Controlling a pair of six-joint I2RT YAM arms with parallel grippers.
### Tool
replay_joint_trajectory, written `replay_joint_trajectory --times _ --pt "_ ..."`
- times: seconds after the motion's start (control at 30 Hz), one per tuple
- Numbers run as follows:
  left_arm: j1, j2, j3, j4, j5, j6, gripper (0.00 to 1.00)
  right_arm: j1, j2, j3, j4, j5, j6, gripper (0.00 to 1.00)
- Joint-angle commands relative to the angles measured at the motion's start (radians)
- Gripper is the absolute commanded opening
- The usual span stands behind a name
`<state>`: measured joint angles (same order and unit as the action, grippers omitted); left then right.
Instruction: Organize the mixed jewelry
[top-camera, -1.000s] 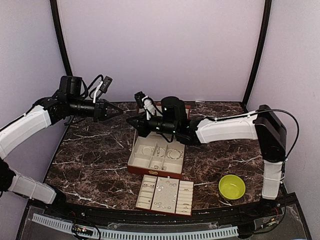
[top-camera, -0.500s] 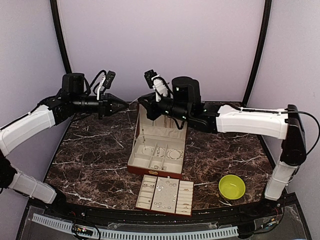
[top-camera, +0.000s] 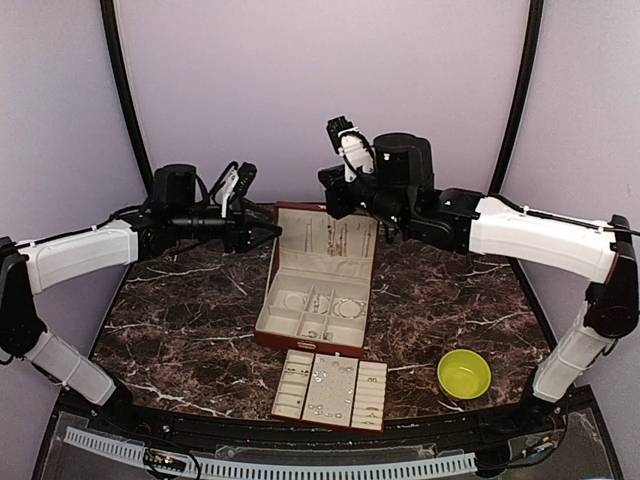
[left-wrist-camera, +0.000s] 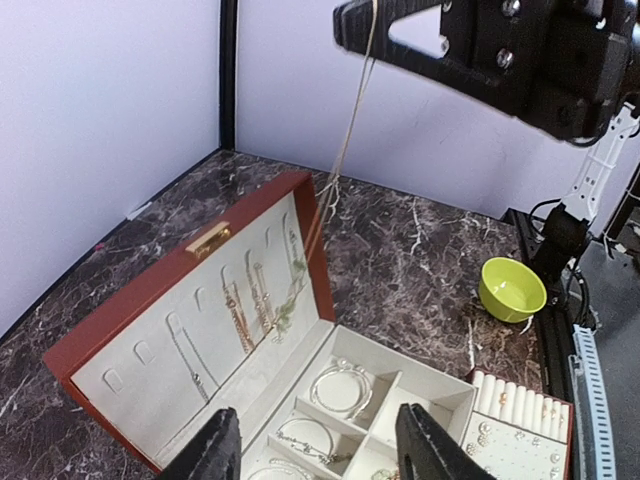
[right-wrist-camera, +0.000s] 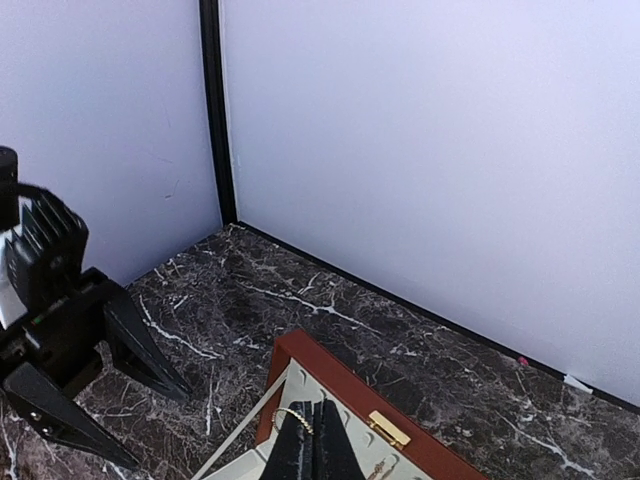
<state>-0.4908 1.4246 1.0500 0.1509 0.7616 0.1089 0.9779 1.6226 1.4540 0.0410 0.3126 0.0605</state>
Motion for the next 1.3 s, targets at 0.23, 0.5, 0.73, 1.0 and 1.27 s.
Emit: replay_joint_trajectory --times 0.23,0.5,0.73,1.0,1.27 --pt "-0.075 0.194 -0.031 0.179 -0.277 0.300 0.42 -0.046 -0.087 -0.098 0.021 0.038 0.028 0.00" --pt "-0.104 0.320 -0.003 0.241 -0.392 0.456 0.30 -0.051 -0.125 -0.141 0.034 0.011 0.048 0.00" --pt "-0.154 0.374 -0.018 0.332 -0.538 0.578 0.24 -0.053 -0.129 -0.150 0.029 0.010 0.051 0.00" --pt "-0.161 0.413 -0.013 0.365 -0.577 0.628 0.23 -0.054 -0.123 -0.144 0.026 -0.002 0.053 0.00" --pt "-0.162 0.427 -0.026 0.340 -0.591 0.635 0.22 -0.056 -0.127 -0.150 0.033 -0.009 0.058 0.00"
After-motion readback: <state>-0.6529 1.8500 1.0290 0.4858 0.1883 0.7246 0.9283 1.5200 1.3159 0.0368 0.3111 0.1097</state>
